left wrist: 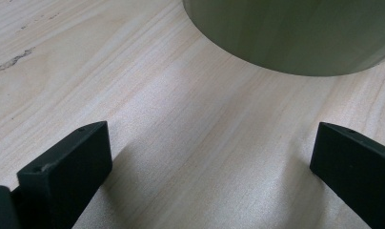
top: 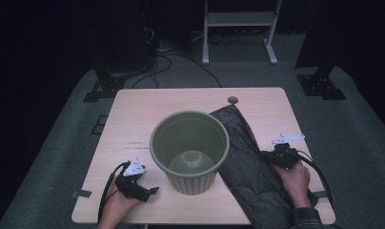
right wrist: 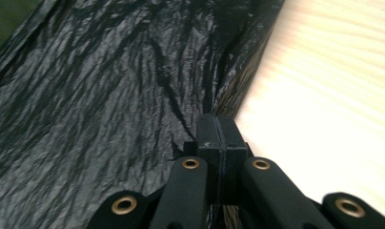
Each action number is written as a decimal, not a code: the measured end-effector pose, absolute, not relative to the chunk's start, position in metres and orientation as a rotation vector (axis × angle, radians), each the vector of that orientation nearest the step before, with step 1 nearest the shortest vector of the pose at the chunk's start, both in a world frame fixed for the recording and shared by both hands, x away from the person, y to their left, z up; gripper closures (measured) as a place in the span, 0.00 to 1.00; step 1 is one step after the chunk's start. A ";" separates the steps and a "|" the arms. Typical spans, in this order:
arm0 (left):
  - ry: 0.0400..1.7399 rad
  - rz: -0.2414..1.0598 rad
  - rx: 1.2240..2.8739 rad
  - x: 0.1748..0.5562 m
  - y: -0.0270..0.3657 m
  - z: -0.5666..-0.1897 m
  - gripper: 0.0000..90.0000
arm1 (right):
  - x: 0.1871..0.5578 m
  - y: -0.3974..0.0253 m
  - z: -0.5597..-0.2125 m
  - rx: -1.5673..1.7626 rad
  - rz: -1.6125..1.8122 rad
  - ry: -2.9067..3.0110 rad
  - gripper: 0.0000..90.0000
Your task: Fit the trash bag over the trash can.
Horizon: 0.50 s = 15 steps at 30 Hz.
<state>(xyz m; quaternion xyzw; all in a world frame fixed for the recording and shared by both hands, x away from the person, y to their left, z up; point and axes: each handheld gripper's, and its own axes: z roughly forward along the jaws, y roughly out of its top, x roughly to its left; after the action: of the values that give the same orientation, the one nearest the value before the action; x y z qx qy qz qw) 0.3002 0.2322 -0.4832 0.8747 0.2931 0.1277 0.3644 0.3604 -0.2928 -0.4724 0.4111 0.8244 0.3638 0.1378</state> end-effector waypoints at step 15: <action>0.753 0.328 2.250 0.300 0.232 -0.483 0.00 | 0.315 -0.284 -0.473 1.160 1.055 2.446 0.98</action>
<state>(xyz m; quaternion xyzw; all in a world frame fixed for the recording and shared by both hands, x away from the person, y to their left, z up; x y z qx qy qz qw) 0.2999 0.2322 -0.4832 0.8747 0.2929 0.1277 0.3644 0.3146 -0.2838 -0.4731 0.3966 0.8359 0.3606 0.1180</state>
